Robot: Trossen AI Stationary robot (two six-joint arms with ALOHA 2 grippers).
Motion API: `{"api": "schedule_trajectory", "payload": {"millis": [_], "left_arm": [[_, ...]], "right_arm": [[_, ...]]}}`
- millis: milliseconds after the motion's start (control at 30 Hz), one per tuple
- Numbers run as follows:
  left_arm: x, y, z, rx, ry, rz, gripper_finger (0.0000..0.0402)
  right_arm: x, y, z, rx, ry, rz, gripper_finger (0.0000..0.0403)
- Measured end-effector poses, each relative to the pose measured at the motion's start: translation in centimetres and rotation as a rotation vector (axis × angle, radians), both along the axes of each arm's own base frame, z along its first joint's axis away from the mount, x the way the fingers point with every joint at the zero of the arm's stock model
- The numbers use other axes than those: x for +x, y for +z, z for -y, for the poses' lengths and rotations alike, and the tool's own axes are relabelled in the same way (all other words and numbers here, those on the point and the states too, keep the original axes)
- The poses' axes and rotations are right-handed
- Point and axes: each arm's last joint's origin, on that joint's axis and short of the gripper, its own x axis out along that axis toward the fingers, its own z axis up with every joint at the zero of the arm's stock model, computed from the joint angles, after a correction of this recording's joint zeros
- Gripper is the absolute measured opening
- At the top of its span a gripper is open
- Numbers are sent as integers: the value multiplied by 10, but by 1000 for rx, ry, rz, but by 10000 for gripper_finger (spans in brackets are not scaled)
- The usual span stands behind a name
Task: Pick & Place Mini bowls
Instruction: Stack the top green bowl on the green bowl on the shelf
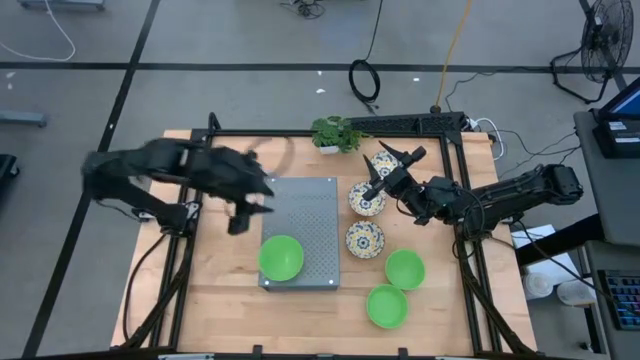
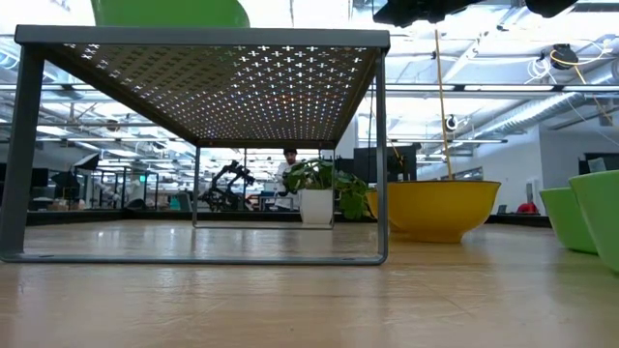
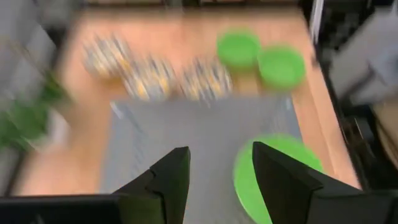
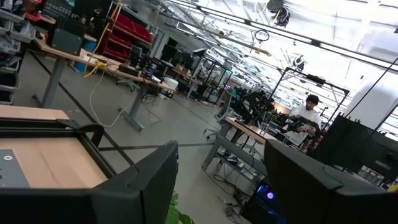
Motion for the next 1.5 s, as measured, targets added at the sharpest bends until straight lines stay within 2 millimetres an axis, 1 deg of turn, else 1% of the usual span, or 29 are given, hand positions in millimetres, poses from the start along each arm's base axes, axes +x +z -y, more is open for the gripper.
{"api": "schedule_trajectory", "payload": {"millis": [67,133,200,267,400,467,533,633,700,800,867,933,1000,1033,1100,1167,1200,1233,1300,1367,1433,1500], "left_arm": [[-13,5,2,56,-35,130,179],[-23,-2,3,111,-91,226,180],[-31,-19,3,152,-137,290,179],[-37,-45,2,177,-151,331,180],[-49,-93,-4,192,-130,436,179],[-55,-111,-7,206,-112,478,179],[-61,-122,-9,231,-92,521,179],[-68,-129,-13,265,-55,570,179],[-70,-131,-15,267,-38,589,179],[-71,-129,-18,253,-10,618,179],[-72,-128,-19,231,8,624,179],[-72,-128,-19,217,18,627,179],[-71,-128,-19,205,22,622,179],[-71,-129,-19,192,27,621,179],[-71,-129,-19,164,38,618,179],[-71,-130,-19,141,46,613,179],[-71,-130,-19,135,49,613,179],[-71,-130,-19,128,53,612,179],[-71,-131,-19,121,54,601,179],[-71,-132,-19,124,52,587,179],[-71,-133,-19,126,51,583,179],[-70,-133,-19,137,47,580,179]], "right_arm": [[-1,0,-3,4,-5,-2,228],[-2,-1,-9,11,-12,-19,228],[-3,-4,-18,-1,-30,-78,227],[-7,-4,-30,-22,-78,-143,226],[-17,13,-54,31,-236,-189,227],[-23,22,-67,57,-269,-209,226],[-28,32,-81,82,-208,-169,226],[-37,49,-100,146,-111,-76,226],[-37,52,-108,184,-77,-27,226],[-34,49,-122,190,-5,-1,226],[-28,51,-131,195,106,59,226],[-20,53,-141,194,261,108,226],[-10,52,-150,208,450,101,226],[-2,53,-152,243,549,72,226],[15,61,-150,414,740,-2,222],[29,71,-143,595,832,-150,215],[34,73,-138,665,818,-244,212],[37,74,-132,731,762,-334,208],[33,71,-119,870,574,-487,201],[22,67,-105,1009,366,-597,196],[9,58,-94,1133,173,-684,191],[-4,46,-88,1195,-13,-744,189]]}}
